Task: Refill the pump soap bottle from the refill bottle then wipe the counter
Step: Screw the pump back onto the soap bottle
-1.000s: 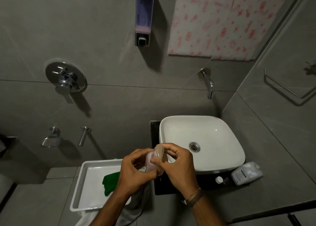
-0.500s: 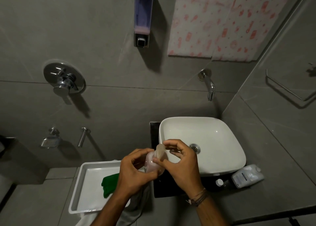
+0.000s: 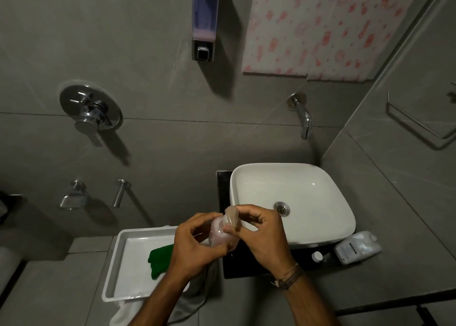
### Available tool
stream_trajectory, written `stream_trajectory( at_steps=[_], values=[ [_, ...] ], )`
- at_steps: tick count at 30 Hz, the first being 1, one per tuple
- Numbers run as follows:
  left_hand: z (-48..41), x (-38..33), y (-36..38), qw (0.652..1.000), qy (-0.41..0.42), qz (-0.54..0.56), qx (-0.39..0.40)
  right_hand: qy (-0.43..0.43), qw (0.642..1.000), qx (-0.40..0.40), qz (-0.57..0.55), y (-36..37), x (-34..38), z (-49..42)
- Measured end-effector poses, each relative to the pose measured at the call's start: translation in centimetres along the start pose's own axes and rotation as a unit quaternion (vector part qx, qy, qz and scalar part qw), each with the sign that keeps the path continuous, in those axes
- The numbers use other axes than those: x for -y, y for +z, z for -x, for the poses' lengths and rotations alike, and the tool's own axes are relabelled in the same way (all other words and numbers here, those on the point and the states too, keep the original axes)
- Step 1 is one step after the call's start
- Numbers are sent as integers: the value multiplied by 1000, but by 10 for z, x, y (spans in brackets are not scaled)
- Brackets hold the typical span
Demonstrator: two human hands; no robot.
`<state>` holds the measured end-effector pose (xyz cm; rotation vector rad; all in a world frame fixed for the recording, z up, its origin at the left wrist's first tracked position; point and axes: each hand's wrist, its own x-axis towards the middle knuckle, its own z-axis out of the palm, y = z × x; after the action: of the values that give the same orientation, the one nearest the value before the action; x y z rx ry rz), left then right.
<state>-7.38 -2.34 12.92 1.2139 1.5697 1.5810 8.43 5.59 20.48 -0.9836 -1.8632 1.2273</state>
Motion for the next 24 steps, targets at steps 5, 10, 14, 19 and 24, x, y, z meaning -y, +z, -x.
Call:
stream_trajectory(
  at_steps=[5,10,14,19,24],
  values=[
    [2,4,1,1000,-1,6,7,13,999,26,-24,-4,-7,6],
    [6,15,3,999,-6,32,5,109,991,56,-46,-13,-43,29],
    [18,38,13,999,-39,34,15,182,981,51,-37,-5,-82,51],
    [36,81,34,993,-104,45,44,222,973,-9,-60,15,-131,67],
    [39,116,53,985,-153,42,69,258,964,-41,-49,23,-176,74]
  ],
)
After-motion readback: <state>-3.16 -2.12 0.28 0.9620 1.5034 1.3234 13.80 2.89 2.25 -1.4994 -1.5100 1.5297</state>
